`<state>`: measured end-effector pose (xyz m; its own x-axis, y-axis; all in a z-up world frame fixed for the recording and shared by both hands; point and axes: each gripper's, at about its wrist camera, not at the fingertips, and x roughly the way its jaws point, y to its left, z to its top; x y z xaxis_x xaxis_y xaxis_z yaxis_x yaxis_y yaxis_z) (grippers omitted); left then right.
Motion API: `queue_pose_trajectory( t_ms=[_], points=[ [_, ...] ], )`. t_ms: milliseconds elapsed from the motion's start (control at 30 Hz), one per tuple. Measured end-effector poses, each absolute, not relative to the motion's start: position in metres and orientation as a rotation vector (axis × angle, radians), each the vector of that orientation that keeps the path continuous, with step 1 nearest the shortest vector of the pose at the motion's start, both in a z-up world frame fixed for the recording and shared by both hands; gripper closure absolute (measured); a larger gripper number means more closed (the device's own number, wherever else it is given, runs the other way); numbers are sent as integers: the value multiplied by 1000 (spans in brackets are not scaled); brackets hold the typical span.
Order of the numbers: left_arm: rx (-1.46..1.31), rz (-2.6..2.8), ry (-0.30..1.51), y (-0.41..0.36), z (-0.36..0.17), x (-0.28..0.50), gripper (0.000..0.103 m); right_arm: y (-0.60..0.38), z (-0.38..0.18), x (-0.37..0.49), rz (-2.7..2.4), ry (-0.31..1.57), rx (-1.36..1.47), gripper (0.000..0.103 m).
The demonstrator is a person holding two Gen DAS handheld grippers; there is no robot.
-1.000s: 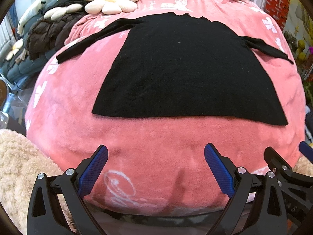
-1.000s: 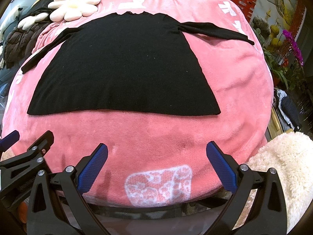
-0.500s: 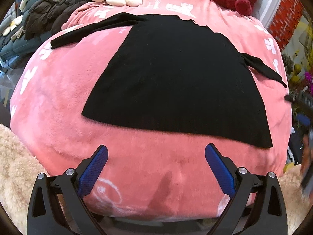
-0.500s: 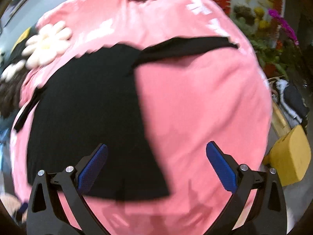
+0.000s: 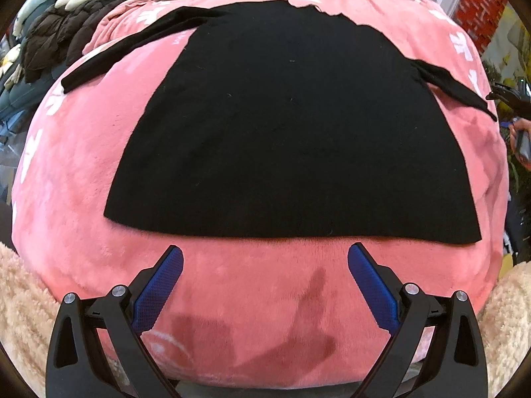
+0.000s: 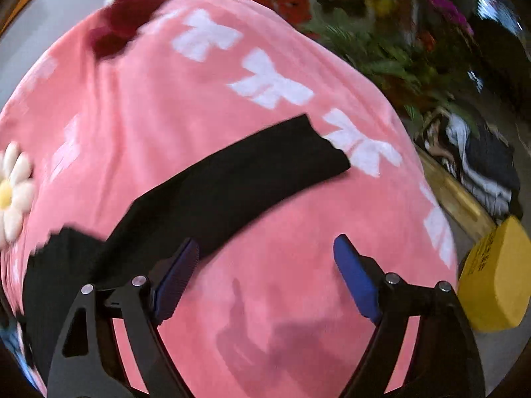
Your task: Fold small clothes
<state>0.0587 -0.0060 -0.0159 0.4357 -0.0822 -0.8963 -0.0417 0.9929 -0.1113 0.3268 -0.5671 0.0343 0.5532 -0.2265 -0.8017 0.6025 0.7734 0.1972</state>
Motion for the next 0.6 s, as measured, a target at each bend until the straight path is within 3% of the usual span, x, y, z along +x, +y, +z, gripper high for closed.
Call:
queue_pose_trajectory(
  t_ms=[133,200,267,333,600],
  points=[
    [-133,-33,1132,-8,-16,71,6,-592,14,341,-557,853,579,23],
    [-136,-38,1126,-9,-15,77,6,-595,12,345,-557,826,600,30],
    [-143,-48,1121,-10,-14,85,6,-597,14,349,-524,796,623,53],
    [-153,-54,1114,-11,-12,91,6,-596,20,352,-470,775,663,101],
    [-163,-123,1076,-17,4,111,6,-481,122,370,-100,624,560,100]
  ],
)
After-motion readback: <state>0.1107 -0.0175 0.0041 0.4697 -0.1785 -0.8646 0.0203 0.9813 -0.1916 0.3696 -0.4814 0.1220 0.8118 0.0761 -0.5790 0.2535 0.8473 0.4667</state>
